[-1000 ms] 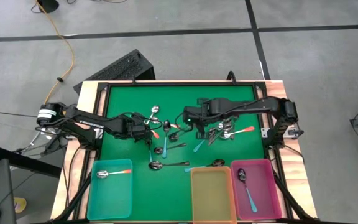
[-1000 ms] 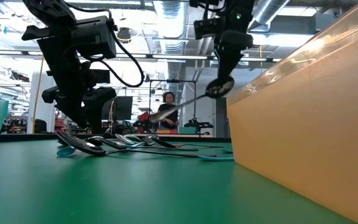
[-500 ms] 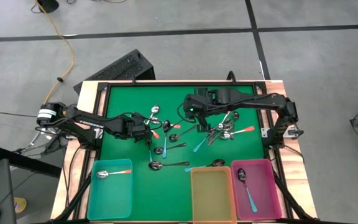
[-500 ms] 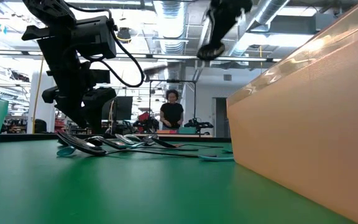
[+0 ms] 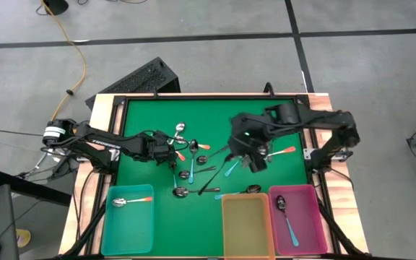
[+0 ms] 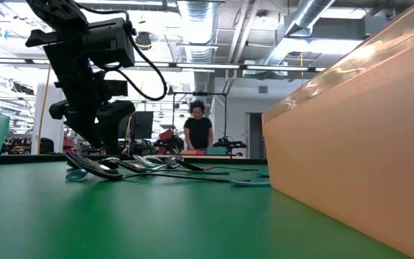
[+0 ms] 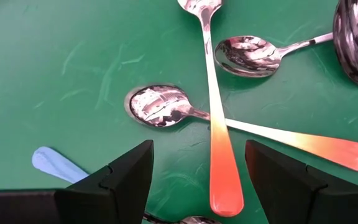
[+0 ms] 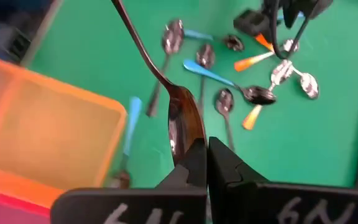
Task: Sort silverware by color (type)
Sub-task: Put the black spoon into the orange bin
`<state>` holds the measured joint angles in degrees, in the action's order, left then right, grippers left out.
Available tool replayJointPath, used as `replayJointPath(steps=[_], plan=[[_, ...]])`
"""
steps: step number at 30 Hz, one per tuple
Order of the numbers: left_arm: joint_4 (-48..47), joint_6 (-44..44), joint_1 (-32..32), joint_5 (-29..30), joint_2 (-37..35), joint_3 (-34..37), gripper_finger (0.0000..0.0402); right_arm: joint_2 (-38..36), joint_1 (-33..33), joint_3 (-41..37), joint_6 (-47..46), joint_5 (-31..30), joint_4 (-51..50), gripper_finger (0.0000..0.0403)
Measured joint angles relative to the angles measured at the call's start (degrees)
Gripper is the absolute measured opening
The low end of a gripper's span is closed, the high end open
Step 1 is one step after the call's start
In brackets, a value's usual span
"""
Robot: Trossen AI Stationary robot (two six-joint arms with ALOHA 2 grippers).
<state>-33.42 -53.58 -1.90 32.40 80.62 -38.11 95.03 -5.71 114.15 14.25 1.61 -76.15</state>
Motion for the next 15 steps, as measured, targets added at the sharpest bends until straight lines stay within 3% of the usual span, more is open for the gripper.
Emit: replayJointPath(steps=[15], plan=[[0.56, -0.04, 0.0, 0.49, 0.0, 0.0, 0.0238, 3.78, -20.06, -0.04, -21.6, 1.57, -8.04, 0.0006]])
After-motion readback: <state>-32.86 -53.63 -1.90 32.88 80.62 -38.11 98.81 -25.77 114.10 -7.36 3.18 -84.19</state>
